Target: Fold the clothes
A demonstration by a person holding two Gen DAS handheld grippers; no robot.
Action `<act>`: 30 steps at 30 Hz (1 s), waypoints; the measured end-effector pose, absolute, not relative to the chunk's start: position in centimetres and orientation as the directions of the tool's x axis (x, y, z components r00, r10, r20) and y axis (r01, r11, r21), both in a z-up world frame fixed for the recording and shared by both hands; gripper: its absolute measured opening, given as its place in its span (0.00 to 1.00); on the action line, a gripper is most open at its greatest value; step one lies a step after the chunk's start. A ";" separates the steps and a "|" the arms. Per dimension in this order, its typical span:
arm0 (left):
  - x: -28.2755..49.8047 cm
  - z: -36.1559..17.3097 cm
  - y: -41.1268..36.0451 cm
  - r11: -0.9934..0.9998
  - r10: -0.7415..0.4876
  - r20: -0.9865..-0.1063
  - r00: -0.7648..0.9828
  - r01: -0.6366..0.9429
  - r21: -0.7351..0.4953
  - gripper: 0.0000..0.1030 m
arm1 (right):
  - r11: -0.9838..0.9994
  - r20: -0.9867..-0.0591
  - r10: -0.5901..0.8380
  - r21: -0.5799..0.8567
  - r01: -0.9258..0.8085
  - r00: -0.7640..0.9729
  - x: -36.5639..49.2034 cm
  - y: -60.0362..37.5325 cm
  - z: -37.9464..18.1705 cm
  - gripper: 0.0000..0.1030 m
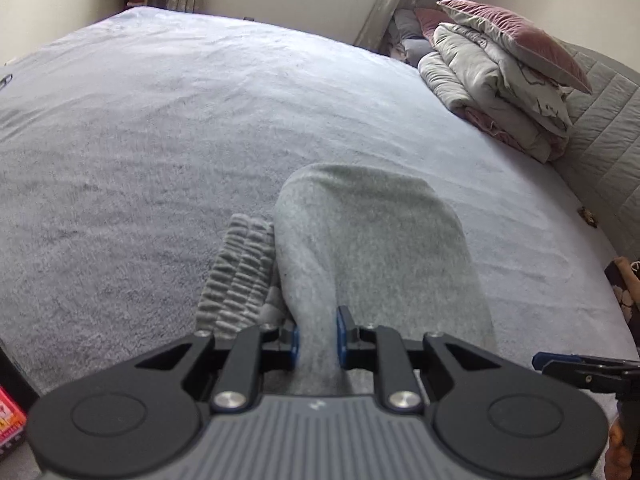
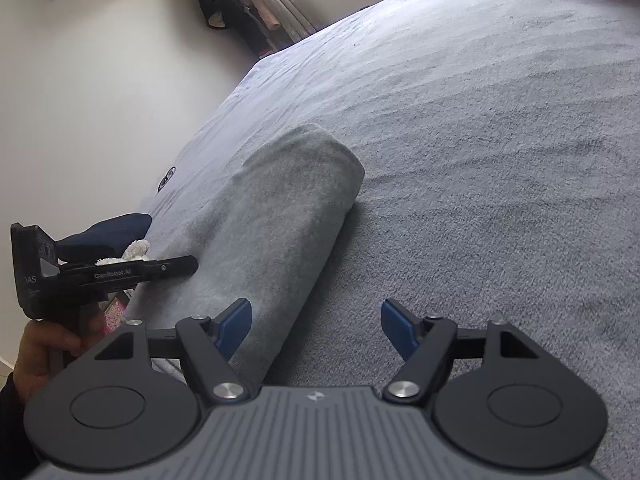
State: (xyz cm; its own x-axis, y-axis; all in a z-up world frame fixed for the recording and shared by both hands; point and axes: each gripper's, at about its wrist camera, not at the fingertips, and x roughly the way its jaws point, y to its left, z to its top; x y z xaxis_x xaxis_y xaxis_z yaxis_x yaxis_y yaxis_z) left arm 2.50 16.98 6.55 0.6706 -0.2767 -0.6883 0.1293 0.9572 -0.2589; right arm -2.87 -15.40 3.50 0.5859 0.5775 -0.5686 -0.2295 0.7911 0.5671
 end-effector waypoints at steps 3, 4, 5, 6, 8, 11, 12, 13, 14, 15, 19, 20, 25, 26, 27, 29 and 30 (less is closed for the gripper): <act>2.9 5.5 17.2 0.957 -0.279 -0.707 0.650 0.125 -0.262 0.20 | 0.792 -0.565 0.578 0.564 -0.236 0.589 -2.9 -15.5 3.7 0.72; 3.1 5.3 17.3 0.956 -0.280 -0.713 0.642 0.123 -0.265 0.23 | 0.791 -0.565 0.579 0.564 -0.237 0.588 -2.9 -15.5 3.7 0.72; 3.1 5.3 17.3 0.956 -0.280 -0.714 0.642 0.122 -0.265 0.23 | 0.792 -0.567 0.579 0.562 -0.238 0.586 -2.9 -15.4 3.7 0.72; 3.1 5.5 17.3 0.956 -0.280 -0.713 0.643 0.121 -0.266 0.23 | 0.794 -0.569 0.577 0.559 -0.239 0.586 -2.9 -15.4 3.7 0.72; 2.9 5.9 17.5 0.955 -0.280 -0.707 0.650 0.115 -0.272 0.25 | 0.799 -0.573 0.573 0.551 -0.242 0.587 -2.9 -15.3 3.7 0.72; 2.3 6.8 17.5 0.963 -0.256 -0.692 0.675 0.119 -0.241 0.26 | 0.800 -0.570 0.571 0.547 -0.246 0.590 -3.0 -15.3 3.8 0.72; 2.1 7.2 17.3 0.969 -0.238 -0.683 0.691 0.125 -0.212 0.26 | 0.800 -0.569 0.572 0.547 -0.246 0.591 -3.0 -15.3 3.9 0.72; 1.7 7.6 17.0 0.976 -0.214 -0.668 0.712 0.134 -0.170 0.26 | 0.800 -0.568 0.571 0.548 -0.246 0.593 -3.0 -15.3 3.9 0.72; 1.3 8.1 16.9 0.981 -0.193 -0.649 0.736 0.136 -0.138 0.26 | 0.800 -0.567 0.571 0.548 -0.246 0.594 -3.0 -15.3 3.9 0.72; 1.1 8.4 17.1 0.981 -0.192 -0.631 0.752 0.131 -0.141 0.27 | 0.800 -0.567 0.570 0.548 -0.245 0.595 -3.0 -15.3 3.9 0.72; 1.7 8.4 17.9 0.960 -0.259 -0.622 0.739 0.129 -0.247 0.27 | 0.799 -0.572 0.570 0.552 -0.237 0.590 -3.0 -15.2 3.7 0.72; 1.8 8.2 17.6 0.965 -0.247 -0.623 0.742 0.129 -0.230 0.27 | 0.799 -0.573 0.571 0.553 -0.236 0.588 -3.0 -15.2 3.6 0.72; 1.6 7.7 14.6 0.959 -0.285 -0.607 0.742 0.213 -0.189 0.43 | 0.798 -0.571 0.574 0.551 -0.245 0.586 -3.0 -14.8 3.6 0.72; 1.8 7.3 14.0 0.963 -0.270 -0.627 0.731 0.206 -0.175 0.43 | 0.798 -0.570 0.575 0.548 -0.249 0.588 -3.0 -14.7 3.7 0.72; 2.0 6.7 13.7 0.967 -0.256 -0.644 0.721 0.194 -0.167 0.42 | 0.802 -0.570 0.571 0.542 -0.253 0.590 -3.1 -14.7 3.7 0.72; 2.5 5.4 13.9 0.971 -0.238 -0.665 0.708 0.164 -0.172 0.40 | 0.811 -0.574 0.562 0.524 -0.260 0.595 -3.2 -14.6 3.7 0.72; 2.4 5.2 14.0 0.970 -0.242 -0.660 0.712 0.161 -0.182 0.40 | 0.816 -0.577 0.557 0.515 -0.264 0.597 -3.3 -14.5 3.7 0.72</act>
State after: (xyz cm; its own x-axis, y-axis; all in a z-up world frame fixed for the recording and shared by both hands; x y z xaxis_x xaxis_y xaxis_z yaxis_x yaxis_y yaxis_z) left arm 2.43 14.01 5.20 0.7116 -0.2421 -0.6596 0.1612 0.9700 -0.1820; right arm -3.27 -14.50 3.73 0.5969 0.5573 -0.5772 -0.2641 0.8158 0.5145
